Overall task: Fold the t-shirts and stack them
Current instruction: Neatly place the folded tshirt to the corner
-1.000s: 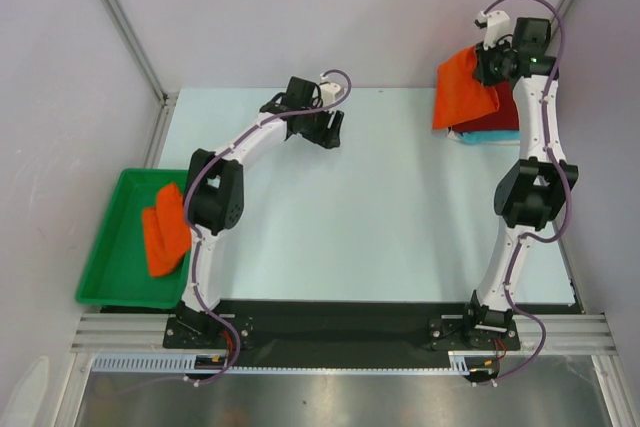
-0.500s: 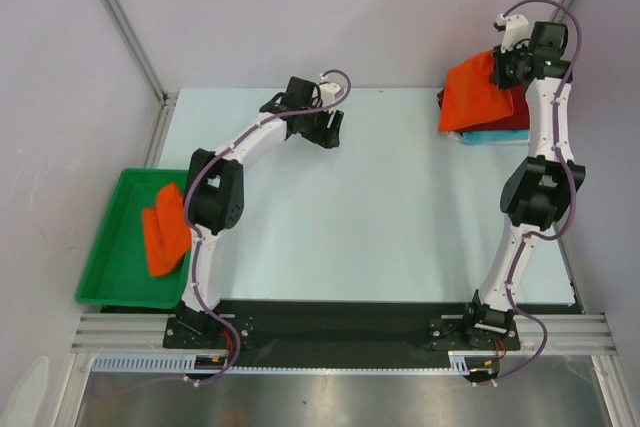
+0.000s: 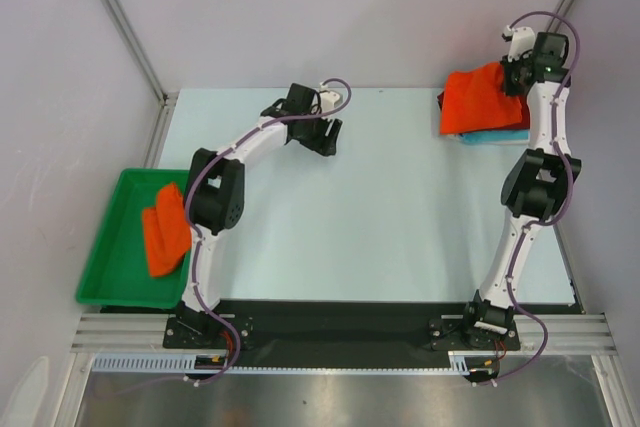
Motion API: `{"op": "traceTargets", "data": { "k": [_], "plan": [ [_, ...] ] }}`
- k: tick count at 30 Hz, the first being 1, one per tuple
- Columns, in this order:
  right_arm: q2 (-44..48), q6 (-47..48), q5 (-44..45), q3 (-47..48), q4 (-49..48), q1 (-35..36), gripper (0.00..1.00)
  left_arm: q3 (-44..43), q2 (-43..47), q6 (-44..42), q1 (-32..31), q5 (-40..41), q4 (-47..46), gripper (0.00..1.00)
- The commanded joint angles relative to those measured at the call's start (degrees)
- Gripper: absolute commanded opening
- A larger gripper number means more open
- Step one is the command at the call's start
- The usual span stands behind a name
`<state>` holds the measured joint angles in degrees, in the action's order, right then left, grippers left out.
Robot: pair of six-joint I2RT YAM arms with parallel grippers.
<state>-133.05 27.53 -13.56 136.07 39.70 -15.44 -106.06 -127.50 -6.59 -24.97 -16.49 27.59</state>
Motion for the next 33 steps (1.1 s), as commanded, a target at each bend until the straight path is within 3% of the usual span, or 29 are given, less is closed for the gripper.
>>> {"op": "traceTargets", "data": {
  "k": [1, 27, 28, 30, 31, 33],
  "plan": [
    [-0.9, 0.5, 2.2, 4.3, -4.8, -1.6, 0.0, 0.2, 3.7, -1.8, -0.7, 1.1, -1.1, 0.7],
    [-8.5, 0.7, 13.5, 9.7, -12.9, -1.7, 0.01, 1.4, 5.5, -4.6, -3.6, 5.1, -0.2, 0.72],
    [-8.2, 0.5, 15.8, 9.3, -13.2, -1.5, 0.07, 1.4, 5.5, -4.5, -3.6, 5.1, -0.2, 0.73],
    [-7.4, 0.2, 19.5, 8.2, -15.2, -1.2, 0.09, 1.3, 5.5, -4.7, -3.6, 5.5, -0.3, 0.73],
    [-6.4, 0.0, 22.3, 7.5, -16.1, -1.1, 0.28, 1.4, 5.6, -4.7, -3.6, 5.7, -0.2, 0.74],
    [-5.4, 0.5, 23.9, 6.1, -16.9, -0.1, 0.46, 1.1, 5.8, -4.7, -3.6, 5.9, -0.1, 0.75]
  ]
}}
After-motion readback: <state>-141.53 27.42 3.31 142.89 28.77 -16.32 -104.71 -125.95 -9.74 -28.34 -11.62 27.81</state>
